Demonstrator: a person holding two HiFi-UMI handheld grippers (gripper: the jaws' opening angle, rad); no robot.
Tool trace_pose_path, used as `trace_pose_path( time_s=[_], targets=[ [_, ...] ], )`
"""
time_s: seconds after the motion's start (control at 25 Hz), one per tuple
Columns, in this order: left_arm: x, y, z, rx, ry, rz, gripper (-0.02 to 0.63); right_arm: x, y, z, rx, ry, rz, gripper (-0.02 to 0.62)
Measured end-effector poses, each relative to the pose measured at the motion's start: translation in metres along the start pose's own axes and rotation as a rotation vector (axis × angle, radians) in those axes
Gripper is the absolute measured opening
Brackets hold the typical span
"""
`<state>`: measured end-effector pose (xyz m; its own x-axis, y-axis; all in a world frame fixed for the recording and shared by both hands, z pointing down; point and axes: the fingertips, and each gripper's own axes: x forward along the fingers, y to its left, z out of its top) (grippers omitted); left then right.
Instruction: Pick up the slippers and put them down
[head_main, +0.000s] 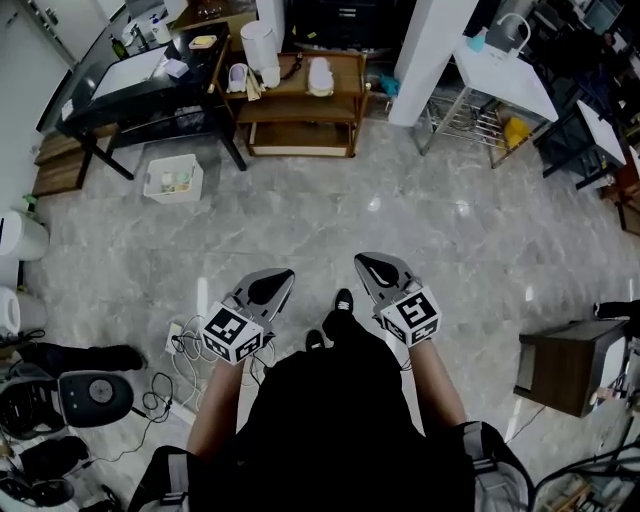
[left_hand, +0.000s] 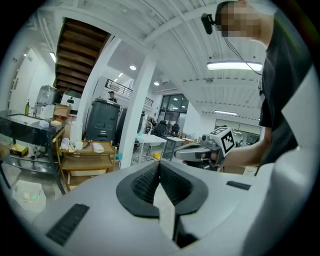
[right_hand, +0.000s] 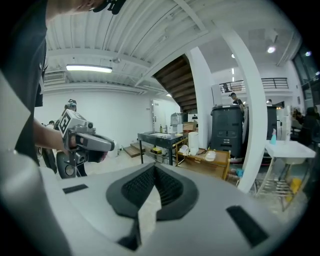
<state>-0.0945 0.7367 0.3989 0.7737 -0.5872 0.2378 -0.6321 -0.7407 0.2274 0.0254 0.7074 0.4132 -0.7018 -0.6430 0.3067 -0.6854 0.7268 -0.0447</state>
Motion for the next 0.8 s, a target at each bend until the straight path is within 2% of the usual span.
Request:
trace_pose_path(
  time_s=[0.28,0.48,0.8],
  targets=[
    [0.032,0.026,0.011,0.007,0.032,0.036,0.011,0.034,-0.025,0.001,-0.051,0.036,0.065,0.008],
    [0.062,0.038,0.022,0.048,0.057,0.066,0.011,0.051,-0.035,-0.003,-0.055,0.07,0.143,0.008],
    [0.099,0.056,0.04,0.049,0.051,0.143,0.011,0.069,-0.062,-0.003,-0.081,0.071,0.243,0.008]
  ],
)
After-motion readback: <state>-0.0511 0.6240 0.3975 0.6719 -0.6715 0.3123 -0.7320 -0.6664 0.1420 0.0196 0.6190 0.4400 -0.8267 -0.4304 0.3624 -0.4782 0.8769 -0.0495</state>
